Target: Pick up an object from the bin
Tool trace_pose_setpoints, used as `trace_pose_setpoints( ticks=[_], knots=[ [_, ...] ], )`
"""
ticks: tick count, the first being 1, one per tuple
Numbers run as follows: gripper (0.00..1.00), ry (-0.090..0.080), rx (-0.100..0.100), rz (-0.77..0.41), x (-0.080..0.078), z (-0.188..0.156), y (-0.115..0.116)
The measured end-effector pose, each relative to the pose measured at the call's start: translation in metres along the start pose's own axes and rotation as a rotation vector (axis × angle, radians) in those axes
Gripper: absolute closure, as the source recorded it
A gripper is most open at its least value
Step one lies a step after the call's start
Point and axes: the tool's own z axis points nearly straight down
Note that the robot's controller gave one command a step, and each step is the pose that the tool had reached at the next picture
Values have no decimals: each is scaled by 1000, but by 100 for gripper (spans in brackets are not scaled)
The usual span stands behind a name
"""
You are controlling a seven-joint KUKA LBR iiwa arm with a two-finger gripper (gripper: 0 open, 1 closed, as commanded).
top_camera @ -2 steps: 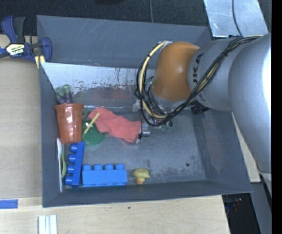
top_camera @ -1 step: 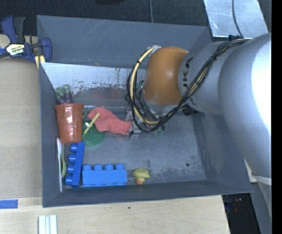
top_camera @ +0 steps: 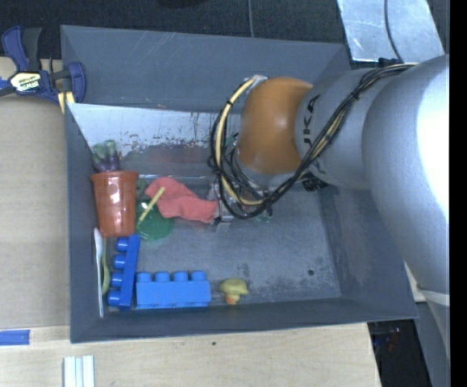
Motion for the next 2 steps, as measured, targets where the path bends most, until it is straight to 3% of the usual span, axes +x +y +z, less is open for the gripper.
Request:
trace_pose_setpoints(
  ticks=[1, 2],
  knots=[
    [100, 3, 0, -7, 0, -68, 0],
    [100, 7, 1, -49, 21, -135, -4]
  ],
)
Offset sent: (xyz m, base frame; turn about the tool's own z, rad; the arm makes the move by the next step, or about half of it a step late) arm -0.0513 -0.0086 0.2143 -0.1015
